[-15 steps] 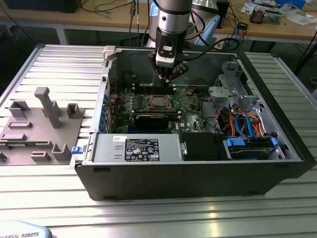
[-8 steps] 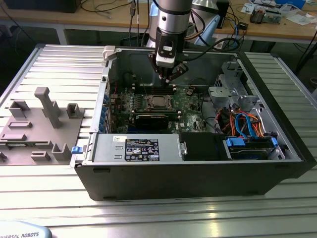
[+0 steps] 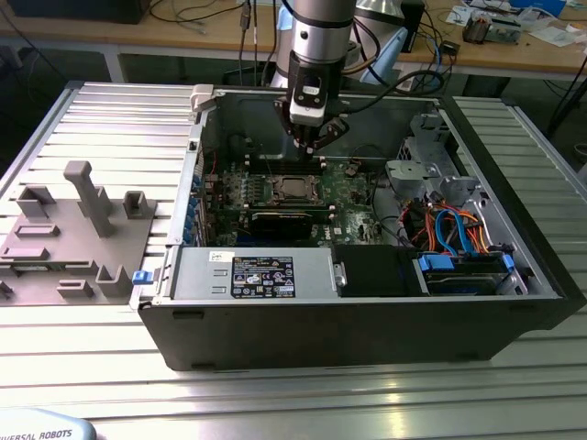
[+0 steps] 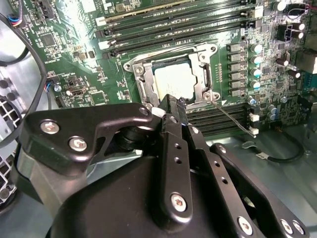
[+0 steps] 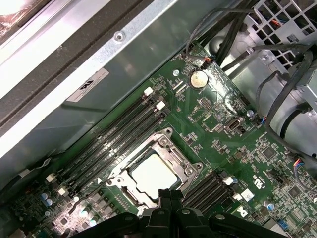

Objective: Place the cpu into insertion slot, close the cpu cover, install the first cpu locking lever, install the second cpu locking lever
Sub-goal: 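Install the first cpu locking lever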

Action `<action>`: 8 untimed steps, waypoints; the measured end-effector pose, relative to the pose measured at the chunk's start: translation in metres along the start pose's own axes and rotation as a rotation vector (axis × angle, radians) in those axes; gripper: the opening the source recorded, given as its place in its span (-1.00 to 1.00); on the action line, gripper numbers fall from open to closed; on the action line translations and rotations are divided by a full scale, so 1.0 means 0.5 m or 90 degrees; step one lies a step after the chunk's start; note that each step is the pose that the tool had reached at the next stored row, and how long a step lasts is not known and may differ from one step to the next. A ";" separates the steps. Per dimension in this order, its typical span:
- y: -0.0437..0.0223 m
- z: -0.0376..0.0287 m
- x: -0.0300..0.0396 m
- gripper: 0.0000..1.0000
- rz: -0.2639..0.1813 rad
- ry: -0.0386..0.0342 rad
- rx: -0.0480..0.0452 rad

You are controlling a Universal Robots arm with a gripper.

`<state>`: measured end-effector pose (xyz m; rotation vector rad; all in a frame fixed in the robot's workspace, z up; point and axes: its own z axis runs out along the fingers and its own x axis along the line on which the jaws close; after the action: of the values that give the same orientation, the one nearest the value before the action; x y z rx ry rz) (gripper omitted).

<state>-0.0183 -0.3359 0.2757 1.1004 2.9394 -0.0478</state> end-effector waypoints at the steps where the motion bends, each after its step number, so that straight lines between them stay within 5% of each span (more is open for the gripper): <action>1: 0.000 0.000 0.000 -0.79 -0.002 0.0000 0.0000; 8: -0.001 0.000 0.000 -0.79 -0.015 -0.0003 -0.0004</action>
<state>-0.0187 -0.3363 0.2758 1.0663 2.9518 -0.0472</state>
